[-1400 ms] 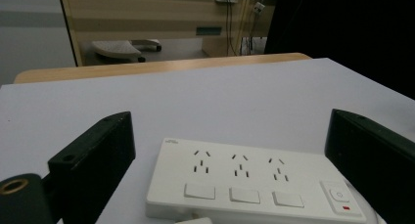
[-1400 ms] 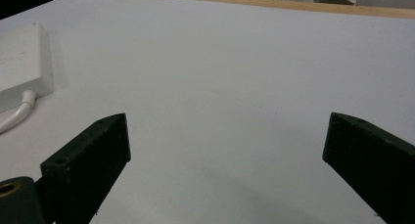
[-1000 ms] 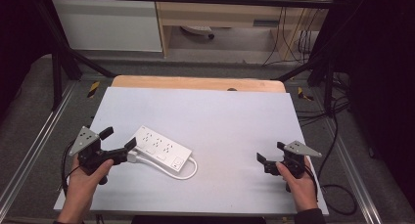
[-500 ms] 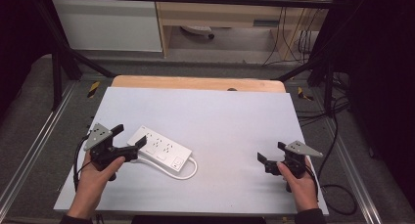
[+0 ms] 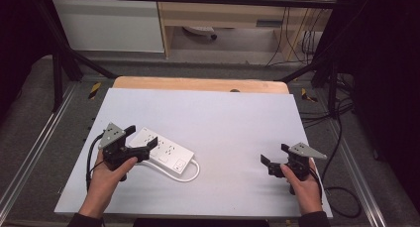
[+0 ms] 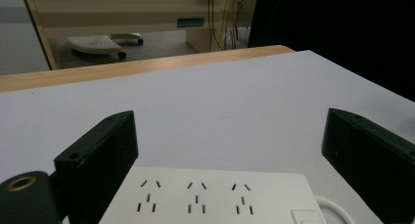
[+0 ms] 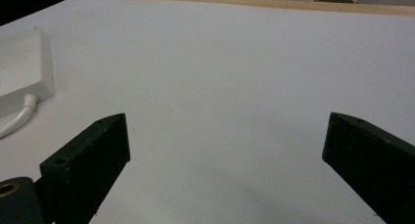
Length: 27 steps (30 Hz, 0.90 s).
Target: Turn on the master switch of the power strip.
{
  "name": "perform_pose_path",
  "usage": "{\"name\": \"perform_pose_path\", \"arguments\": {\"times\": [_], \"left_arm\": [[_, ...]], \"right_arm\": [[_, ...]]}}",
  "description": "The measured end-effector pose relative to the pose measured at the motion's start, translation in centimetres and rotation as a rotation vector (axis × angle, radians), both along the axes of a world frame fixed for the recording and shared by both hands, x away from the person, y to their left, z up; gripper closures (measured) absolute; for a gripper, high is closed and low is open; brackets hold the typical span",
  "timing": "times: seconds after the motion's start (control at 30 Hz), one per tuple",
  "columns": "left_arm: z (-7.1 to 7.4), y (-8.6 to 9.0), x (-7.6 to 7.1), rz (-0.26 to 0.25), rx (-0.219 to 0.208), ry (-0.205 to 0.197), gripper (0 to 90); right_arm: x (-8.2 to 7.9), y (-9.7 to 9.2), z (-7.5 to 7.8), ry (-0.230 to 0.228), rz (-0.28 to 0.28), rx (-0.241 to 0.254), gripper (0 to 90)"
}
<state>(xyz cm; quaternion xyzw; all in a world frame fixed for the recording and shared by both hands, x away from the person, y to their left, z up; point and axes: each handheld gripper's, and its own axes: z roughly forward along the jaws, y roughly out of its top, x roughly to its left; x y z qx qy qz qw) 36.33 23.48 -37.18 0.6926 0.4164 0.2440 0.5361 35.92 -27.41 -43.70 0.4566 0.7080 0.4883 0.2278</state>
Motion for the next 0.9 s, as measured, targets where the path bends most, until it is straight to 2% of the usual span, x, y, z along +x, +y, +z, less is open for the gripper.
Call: {"name": "perform_pose_path", "arguments": {"times": [0.23, 0.5, 0.9], "left_arm": [[-0.2, -0.7, 0.1, -0.016, 0.011, 0.005, 7.0], [-0.3, -0.8, 0.1, -0.02, 0.016, 0.012, 8.1], [-0.8, -1.4, 0.0, -0.026, 0.029, 0.029, 15.2]], "right_arm": [[0.0, -0.1, 0.0, 0.004, 0.0, 0.001, 4.0], [0.0, 0.0, 0.0, 0.004, -0.001, 0.001, 4.0], [0.0, 0.0, 0.0, 0.008, 0.001, -0.001, 4.0]]}}
